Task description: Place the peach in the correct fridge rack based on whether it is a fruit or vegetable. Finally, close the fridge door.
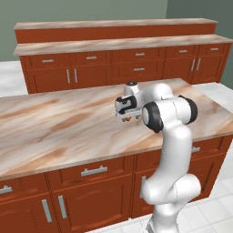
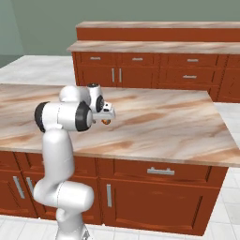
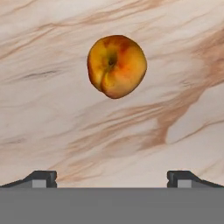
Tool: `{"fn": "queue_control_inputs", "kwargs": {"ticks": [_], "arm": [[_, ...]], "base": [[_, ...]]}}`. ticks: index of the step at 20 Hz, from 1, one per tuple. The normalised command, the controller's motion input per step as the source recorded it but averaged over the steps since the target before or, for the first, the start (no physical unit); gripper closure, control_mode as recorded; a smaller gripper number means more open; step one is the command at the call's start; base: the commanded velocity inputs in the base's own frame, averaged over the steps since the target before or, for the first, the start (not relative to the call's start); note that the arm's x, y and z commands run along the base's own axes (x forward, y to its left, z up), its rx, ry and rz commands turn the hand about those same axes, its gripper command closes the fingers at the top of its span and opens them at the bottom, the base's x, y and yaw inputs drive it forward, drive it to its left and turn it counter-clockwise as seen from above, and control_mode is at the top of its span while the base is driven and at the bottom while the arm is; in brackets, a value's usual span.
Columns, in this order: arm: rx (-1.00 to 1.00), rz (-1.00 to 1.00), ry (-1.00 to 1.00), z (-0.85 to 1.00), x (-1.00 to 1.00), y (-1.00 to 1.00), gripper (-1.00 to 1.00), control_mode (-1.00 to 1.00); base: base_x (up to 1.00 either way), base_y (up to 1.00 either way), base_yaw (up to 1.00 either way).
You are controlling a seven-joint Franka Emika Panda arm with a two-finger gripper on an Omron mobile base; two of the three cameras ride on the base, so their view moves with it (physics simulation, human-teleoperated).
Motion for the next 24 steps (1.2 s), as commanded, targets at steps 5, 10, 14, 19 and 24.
{"fn": "queue_control_inputs", "kwargs": {"ticks": [5,10,14,19,24], "arm": [[0.0,0.0,0.04,-0.23,0.5,-0.03,-1.0,-1.0],[0.0,0.0,0.08,-0.11,0.54,0.0,-1.0,-1.0],[0.0,0.0,0.09,-0.16,0.54,0.0,-1.0,-1.0],[0.0,0.0,0.09,-0.25,0.41,0.0,-1.0,-1.0],[0.0,0.0,0.02,-0.43,0.01,0.0,1.0,-1.0]], "base": [[0.0,0.0,0.0],[0.0,0.0,0.0],[0.0,0.0,0.0],[0.0,0.0,0.0],[0.0,0.0,0.0]]}}
